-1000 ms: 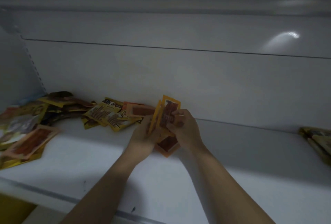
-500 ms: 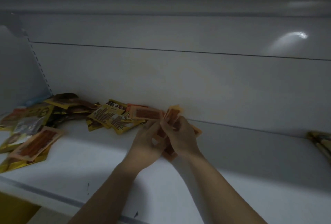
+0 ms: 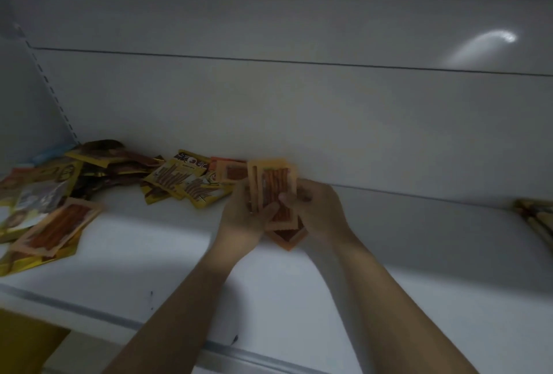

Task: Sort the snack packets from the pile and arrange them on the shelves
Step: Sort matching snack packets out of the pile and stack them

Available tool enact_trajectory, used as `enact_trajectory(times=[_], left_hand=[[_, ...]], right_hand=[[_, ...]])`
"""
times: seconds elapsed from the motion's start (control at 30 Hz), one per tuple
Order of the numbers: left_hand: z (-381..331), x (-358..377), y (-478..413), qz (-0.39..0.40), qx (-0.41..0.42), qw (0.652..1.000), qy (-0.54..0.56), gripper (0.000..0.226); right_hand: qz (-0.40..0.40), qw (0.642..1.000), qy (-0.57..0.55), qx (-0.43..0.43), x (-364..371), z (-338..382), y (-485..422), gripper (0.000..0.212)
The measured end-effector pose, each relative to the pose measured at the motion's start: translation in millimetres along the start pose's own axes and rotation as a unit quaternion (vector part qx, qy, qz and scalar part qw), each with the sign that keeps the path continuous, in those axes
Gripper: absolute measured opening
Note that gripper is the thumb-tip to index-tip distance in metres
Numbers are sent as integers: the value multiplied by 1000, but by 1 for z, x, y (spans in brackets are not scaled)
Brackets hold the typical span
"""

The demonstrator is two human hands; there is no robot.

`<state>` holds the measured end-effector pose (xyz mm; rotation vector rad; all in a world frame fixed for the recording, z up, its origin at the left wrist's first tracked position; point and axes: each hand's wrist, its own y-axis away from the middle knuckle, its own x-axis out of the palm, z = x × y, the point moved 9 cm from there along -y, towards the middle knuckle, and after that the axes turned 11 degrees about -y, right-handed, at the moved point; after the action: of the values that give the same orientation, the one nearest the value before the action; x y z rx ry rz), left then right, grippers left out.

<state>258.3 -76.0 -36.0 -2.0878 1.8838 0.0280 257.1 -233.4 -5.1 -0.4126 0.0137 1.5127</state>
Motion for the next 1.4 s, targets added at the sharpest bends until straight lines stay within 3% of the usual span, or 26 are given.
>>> enact_trajectory(times=[0.13,0.23,0.33,0.47,0.53,0.63,0.7,0.8,0.83,0.93,0.97,1.1,1.27,1.4], left_hand=[[5,-20,-1,-66,-16,992,-109,23],[2,-24,0,-72,-15,987,-143,16],[4,-21,1,-44,-40,978,-198,9],[11,-13,1,27,-62,978,-196,23],[11,-9,2,54,-52,975,-209,32],[12,-6,2,78,-57,978,-187,42],[13,-2,3,105,-70,978,-169,39],[15,14,7,166,-65,945,-275,28],[12,18,7,161,-51,930,-326,26],[-17,25,4,64,109,875,-467,20],[-18,28,6,80,97,873,-471,21],[-6,36,3,164,-27,891,-422,24],[-6,28,0,147,-88,944,-283,7],[-2,22,2,125,-117,964,-202,16]], right_hand=[[39,975,221,-3,-16,-5,-1,25],[103,927,359,43,-4,-19,8,36],[99,906,409,49,15,-30,11,47],[142,950,276,46,26,-29,9,29],[123,966,222,46,19,-22,8,25],[37,957,277,75,-6,-22,6,32],[38,951,297,82,-11,-25,5,30],[47,960,262,84,-5,-24,7,25],[45,965,244,81,-3,-23,6,25],[30,980,176,93,-2,-23,3,24],[23,983,148,104,-3,-25,3,24],[-10,987,47,154,-9,-39,1,16],[-21,985,-34,165,-8,-67,-13,20],[-47,965,-156,208,-15,-54,-4,27]])
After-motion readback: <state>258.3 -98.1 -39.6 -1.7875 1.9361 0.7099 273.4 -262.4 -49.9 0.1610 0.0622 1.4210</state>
